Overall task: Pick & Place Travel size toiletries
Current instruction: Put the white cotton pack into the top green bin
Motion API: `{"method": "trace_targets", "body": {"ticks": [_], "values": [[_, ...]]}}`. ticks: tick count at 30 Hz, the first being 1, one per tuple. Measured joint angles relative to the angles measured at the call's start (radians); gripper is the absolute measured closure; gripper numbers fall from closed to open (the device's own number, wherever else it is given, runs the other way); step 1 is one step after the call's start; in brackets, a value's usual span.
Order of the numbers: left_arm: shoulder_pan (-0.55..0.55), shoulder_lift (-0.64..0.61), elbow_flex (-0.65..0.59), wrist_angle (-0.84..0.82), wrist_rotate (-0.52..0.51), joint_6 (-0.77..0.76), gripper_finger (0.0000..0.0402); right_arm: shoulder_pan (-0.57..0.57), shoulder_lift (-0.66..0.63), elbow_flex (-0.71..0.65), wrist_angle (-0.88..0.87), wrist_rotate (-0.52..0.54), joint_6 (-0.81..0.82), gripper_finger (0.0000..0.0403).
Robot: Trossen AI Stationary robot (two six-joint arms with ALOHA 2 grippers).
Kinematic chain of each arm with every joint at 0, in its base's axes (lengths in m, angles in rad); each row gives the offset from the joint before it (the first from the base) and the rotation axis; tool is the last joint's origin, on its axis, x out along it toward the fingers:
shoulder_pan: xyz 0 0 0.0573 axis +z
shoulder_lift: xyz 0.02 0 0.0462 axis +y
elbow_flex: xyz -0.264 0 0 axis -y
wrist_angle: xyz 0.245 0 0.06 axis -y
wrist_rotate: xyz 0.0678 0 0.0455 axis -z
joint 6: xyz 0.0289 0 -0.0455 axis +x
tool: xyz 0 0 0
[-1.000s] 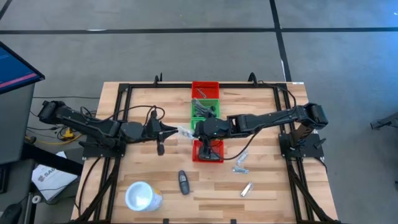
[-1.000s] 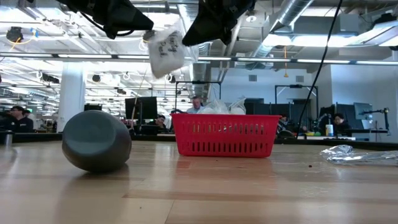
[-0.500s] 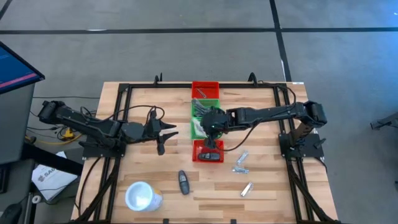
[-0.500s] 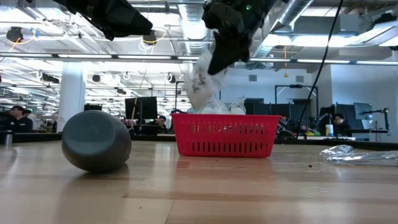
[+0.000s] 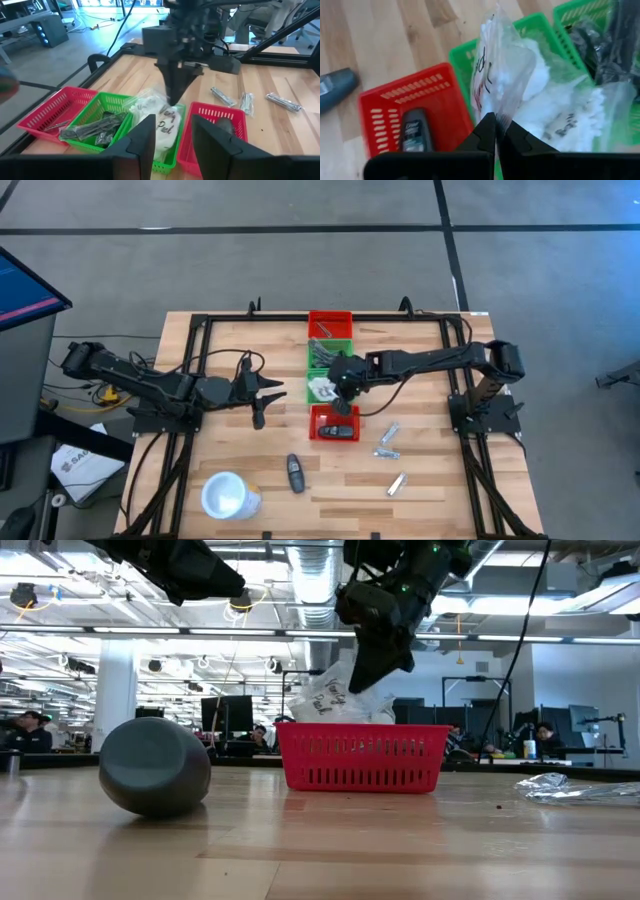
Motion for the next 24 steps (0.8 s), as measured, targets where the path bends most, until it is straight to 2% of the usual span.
{"method": "trace_targets", "body": {"ticks": [4, 11, 17, 24], "values": [[0.000, 0.000, 0.000, -0.003, 0.000, 0.000, 0.0286, -0.025, 0.000, -0.021, 0.059, -0.044, 0.000, 0.0403], [0.000, 0.000, 0.000, -0.007, 0.000, 0.000, 0.0287, -0.047, 0.000, -0.073, 0.085, -0.049, 0.010, 0.0403], [0.000, 0.000, 0.000, -0.007, 0.000, 0.000, 0.0288, -0.045, 0.000, -0.119, 0.207, -0.058, 0.015, 0.0403], [0.000, 0.000, 0.000, -0.009, 0.000, 0.000, 0.0289, -0.047, 0.000, -0.122, 0.202, -0.060, -0.002, 0.0394]]}}
